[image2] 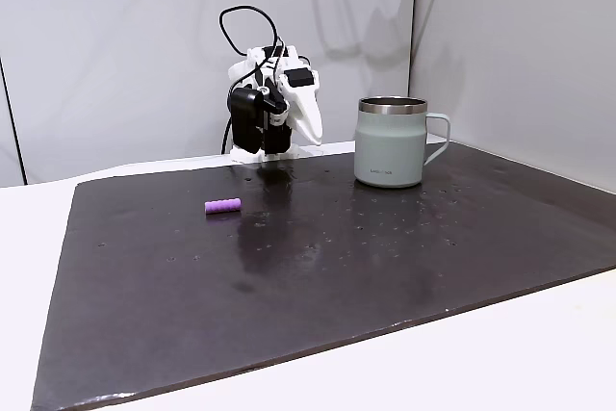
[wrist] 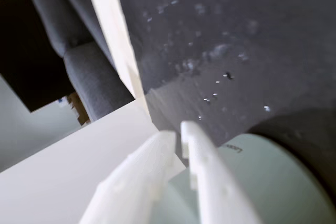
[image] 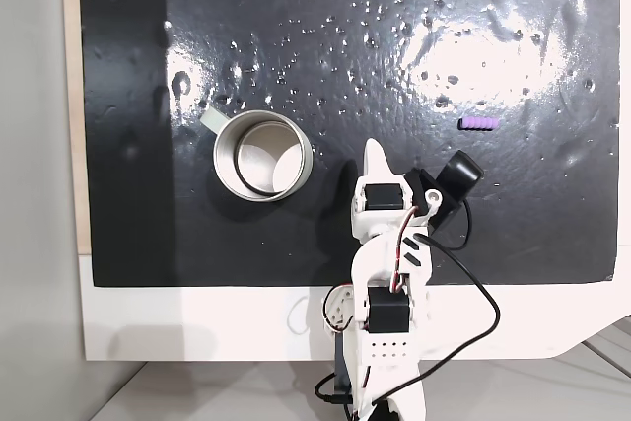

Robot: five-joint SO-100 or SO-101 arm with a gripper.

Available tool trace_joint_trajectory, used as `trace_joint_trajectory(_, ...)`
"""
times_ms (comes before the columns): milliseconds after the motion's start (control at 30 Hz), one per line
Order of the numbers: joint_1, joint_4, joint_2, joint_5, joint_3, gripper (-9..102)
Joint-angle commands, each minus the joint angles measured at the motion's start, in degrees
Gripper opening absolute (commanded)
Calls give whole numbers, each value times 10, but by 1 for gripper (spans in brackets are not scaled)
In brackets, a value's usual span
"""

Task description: Grasp a pengrip and put it in the cup.

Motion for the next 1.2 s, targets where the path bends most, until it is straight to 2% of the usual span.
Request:
trace_joint_trajectory(0,-11,39,3,4,-93,0)
trace_joint_trajectory(167,-2,86,-83,4,-217,0)
trace_joint_trajectory(367,43,197,-247,-49,-425,1)
trace_joint_trajectory(500,80,266,-335,-73,-524,11)
trace_joint_trajectory(700,139,348,-446,-115,-643,17)
trace_joint_trajectory(1167,247,438,-710,-242,-860,20)
